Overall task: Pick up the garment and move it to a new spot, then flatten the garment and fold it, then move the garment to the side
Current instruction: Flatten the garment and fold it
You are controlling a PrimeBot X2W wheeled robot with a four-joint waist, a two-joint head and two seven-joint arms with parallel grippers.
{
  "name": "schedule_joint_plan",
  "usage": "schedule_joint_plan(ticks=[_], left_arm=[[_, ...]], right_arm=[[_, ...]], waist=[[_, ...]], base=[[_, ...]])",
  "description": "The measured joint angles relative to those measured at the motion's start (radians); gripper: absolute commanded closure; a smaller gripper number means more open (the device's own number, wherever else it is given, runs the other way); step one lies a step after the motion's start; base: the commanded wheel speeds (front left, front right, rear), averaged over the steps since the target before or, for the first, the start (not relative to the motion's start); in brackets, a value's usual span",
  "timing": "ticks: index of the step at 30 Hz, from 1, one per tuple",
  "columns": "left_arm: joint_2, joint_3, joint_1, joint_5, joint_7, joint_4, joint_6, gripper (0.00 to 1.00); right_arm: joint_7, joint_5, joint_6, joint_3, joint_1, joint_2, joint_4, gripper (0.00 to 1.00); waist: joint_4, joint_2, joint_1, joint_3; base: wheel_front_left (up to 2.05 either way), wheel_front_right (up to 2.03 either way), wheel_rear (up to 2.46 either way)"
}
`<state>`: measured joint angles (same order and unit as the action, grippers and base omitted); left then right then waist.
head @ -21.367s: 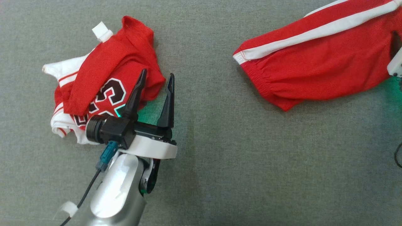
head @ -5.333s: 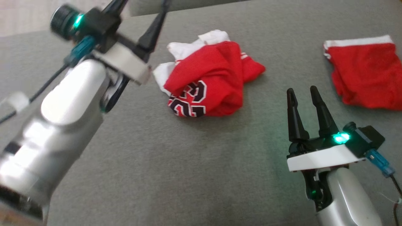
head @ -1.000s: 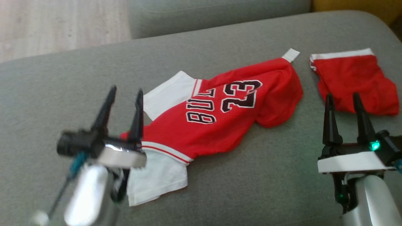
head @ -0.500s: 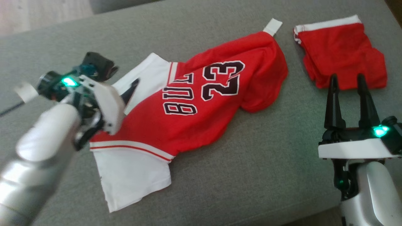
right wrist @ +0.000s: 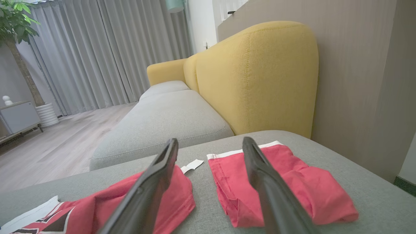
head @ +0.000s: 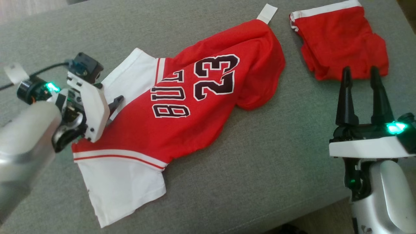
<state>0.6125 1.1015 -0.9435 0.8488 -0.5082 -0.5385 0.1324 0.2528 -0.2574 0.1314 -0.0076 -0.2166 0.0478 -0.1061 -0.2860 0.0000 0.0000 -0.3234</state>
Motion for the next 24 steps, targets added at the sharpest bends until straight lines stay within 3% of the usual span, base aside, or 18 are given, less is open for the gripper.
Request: schedule_joint_plan(ticks=[4,5,6,11,18,24], left_arm=[[0.013,0.049,-0.03,0.094,-0.066,-0.003,0.0,0.0],[0.017,0.061,-0.036,0.111,-0.072,0.0,0.0,0.45],[0.023,0.07,-0.042,0.119,-0.072,0.001,0.0,1.0],[0.035,0.091,-0.072,0.086,0.027,-0.055,-0.002,1.0],[0.018,0.05,-0.183,-0.015,0.25,-0.22,-0.09,1.0],[-0.012,0.022,-0.26,-0.059,0.365,-0.319,-0.137,1.0]], right_arm=[[0.0,-0.003,0.0,0.006,-0.002,0.0,0.001,0.0],[0.0,-0.006,0.0,0.006,-0.002,0.0,0.001,0.0],[0.0,-0.007,0.0,0.006,-0.002,0.0,0.001,0.0],[0.0,-0.007,0.0,0.007,-0.002,0.0,0.001,0.0],[0.003,-0.007,0.0,0.012,-0.002,0.0,-0.003,0.0],[0.003,-0.007,0.0,0.017,-0.002,0.0,-0.009,0.0]], waist=[[-0.012,0.0,-0.0001,0.003],[-0.015,0.0,-0.0001,0.004],[-0.017,0.0,-0.0001,0.004],[-0.019,0.0,0.0,0.006],[-0.019,0.0,0.0,0.012],[-0.018,0.0,-0.0001,0.009]], base=[[0.0,0.0,0.0],[0.0,0.0,0.0],[0.0,0.0,0.0],[0.0,0.0,0.0],[0.0,0.0,0.0],[0.0,0.0,0.0]])
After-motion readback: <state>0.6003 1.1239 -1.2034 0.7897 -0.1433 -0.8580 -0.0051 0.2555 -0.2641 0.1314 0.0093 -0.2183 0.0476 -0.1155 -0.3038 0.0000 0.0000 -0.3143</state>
